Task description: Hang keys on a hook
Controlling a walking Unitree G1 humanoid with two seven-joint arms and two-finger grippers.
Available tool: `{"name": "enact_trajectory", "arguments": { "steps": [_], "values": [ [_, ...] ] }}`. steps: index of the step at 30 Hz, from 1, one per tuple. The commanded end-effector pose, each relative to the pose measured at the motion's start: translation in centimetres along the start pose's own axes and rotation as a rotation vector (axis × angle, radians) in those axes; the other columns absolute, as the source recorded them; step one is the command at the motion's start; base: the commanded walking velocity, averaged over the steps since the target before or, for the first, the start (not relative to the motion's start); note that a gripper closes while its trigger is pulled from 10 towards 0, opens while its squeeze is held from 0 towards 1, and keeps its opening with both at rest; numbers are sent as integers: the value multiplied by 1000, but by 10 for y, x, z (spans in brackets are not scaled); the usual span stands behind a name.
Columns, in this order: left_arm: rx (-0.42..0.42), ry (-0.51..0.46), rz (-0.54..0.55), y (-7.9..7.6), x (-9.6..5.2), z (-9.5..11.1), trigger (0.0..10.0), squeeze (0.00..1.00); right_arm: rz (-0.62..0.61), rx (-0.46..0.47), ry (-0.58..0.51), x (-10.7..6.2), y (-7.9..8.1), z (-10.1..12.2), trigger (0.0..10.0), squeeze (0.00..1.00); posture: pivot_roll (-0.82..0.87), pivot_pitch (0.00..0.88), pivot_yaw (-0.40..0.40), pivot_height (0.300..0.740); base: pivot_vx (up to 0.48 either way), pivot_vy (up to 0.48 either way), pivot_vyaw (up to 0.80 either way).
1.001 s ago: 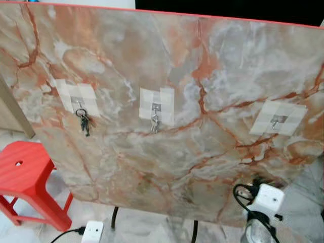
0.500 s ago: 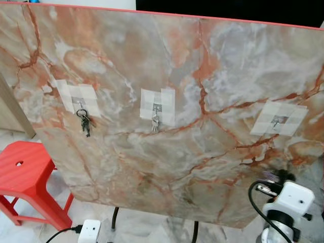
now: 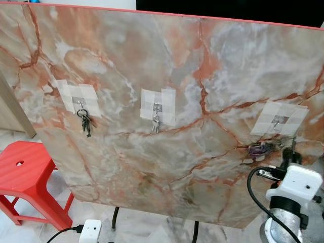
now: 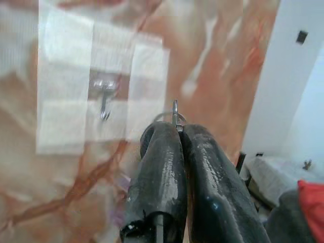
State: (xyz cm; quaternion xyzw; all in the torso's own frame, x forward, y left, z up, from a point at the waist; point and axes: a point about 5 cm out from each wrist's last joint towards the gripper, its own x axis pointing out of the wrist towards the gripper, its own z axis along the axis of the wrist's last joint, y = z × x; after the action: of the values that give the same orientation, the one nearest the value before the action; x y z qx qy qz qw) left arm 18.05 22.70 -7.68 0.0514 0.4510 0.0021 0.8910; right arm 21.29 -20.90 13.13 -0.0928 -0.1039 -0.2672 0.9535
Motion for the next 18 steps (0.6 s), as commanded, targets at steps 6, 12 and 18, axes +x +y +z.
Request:
{"name": "enact_trajectory", "arguments": {
  "steps": [6,12,18],
  "values": [
    [11,31,5,7,-3,-8,10000,0,-27,-8,-5,0,-6,10,10000,0,34,0,-72,740,0,0,0],
    [7,38,8,6,-2,-9,10000,0,39,40,31,-3,5,12,10000,0,33,0,-72,740,0,0,0],
    [2,34,11,6,-1,-4,10000,0,73,58,71,-8,8,10,10000,0,28,0,-73,740,0,0,0]
  ]
}}
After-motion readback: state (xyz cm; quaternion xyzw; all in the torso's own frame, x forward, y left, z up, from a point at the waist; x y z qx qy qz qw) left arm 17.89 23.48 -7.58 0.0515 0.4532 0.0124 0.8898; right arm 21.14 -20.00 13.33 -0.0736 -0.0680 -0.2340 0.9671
